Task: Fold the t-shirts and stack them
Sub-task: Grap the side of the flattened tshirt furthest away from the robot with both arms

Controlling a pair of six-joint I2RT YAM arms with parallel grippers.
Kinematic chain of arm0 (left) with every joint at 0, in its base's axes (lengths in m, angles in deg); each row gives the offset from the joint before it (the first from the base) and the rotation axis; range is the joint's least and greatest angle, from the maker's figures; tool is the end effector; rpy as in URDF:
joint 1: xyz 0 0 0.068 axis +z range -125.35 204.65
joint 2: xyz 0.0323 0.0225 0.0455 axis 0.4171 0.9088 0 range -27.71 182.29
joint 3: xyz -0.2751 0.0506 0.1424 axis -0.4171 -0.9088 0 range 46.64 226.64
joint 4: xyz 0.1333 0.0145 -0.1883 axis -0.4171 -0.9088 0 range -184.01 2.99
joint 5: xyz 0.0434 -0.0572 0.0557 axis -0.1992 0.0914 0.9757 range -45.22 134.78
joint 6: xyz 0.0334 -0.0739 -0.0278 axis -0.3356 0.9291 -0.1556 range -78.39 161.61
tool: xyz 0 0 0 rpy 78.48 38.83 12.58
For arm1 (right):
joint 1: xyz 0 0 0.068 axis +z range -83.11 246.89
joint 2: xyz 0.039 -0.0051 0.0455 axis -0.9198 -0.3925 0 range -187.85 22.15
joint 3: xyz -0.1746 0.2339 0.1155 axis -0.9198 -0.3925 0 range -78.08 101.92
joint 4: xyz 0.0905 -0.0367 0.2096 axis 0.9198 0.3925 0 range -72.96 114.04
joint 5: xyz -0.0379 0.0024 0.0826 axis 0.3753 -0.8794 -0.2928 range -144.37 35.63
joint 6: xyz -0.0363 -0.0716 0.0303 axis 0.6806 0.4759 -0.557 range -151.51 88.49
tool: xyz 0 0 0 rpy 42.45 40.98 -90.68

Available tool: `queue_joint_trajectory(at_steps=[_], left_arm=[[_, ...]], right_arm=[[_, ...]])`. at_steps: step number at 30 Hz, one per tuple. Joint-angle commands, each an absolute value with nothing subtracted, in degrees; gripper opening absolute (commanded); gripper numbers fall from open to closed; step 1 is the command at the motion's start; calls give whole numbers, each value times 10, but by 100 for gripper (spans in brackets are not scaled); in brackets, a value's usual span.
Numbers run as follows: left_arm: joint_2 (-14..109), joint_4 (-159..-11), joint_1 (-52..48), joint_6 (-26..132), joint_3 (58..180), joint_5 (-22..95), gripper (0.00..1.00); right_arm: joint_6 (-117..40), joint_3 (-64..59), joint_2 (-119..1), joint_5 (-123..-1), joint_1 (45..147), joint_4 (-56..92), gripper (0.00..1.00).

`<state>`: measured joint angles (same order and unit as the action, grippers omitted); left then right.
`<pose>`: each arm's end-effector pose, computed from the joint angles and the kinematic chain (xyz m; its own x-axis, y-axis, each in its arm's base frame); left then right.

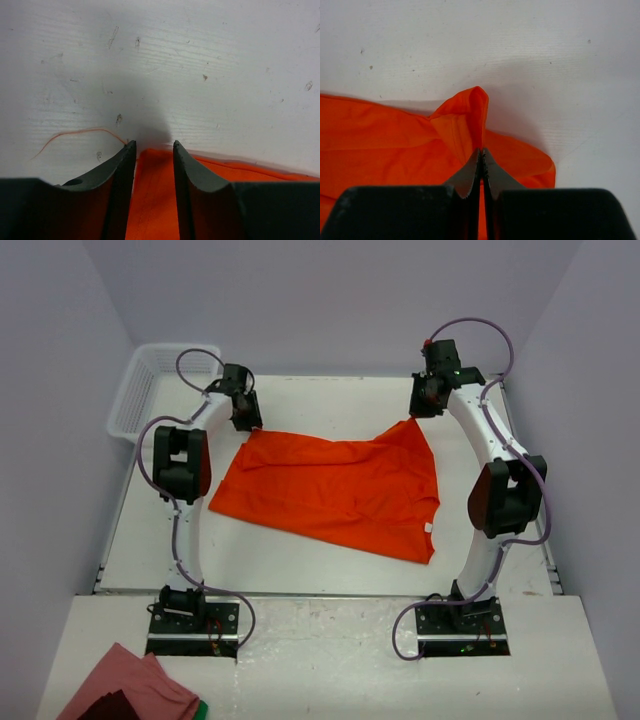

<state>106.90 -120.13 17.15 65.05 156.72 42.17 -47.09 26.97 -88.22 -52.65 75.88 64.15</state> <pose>0.5281 -0.0730 0.1717 -0.8299 -0.2915 -0.4756 -0.1913 0.9496 -0.2482 0.4300 0.0657 0.3221 -0.7911 0.1467 -0.5938 0.0773 0.9870 0.1408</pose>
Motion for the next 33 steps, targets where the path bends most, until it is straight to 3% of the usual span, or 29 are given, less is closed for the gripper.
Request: queue_joint_trajectory(at_steps=[1,15,21,22,25,33], left_arm=[[1054,-1207,172,653,1539,428,37],[1026,-1201,172,652,1504,439,38],[1022,-1195,171,652,1492,440,19],[1024,-1194,171,652,1496,440,10],[1029,-1193,171,650,1506,433,0],[956,-1171,170,651,1492,452,0]], right_arm=[[-475,271,-849,-540,759,625,0],[-476,276,-846,-540,759,627,0],[-478,271,-844,-540,759,627,0],[-478,271,-844,-541,759,627,0],[-479,270,-844,-540,759,627,0],[-478,269,-853,-540,759,622,0]])
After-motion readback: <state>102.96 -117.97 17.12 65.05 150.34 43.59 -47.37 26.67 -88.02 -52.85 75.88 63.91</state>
